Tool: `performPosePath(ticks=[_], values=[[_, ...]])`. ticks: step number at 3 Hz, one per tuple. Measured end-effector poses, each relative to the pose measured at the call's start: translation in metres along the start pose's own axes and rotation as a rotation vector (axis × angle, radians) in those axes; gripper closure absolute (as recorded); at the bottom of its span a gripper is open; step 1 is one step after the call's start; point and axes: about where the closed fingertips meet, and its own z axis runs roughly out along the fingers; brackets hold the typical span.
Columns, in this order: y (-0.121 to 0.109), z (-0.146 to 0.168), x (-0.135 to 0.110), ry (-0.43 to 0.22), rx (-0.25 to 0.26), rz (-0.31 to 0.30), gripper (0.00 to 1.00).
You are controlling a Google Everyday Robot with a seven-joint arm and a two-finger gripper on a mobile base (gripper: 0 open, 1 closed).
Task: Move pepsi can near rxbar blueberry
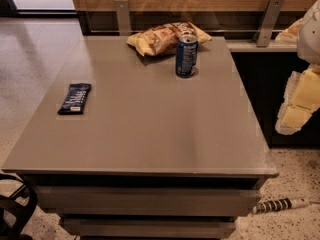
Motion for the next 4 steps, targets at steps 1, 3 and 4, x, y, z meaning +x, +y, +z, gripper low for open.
performPosePath(ticks=[1,3,4], values=[[0.000,0.000,0.000,0.000,0.000,0.000,0.00],[-0.041,0.024,0.006,-0.183,0.045,0.048,0.00],[-0.099,0.060,-0.001,-0.348,0.070,0.106,0.00]])
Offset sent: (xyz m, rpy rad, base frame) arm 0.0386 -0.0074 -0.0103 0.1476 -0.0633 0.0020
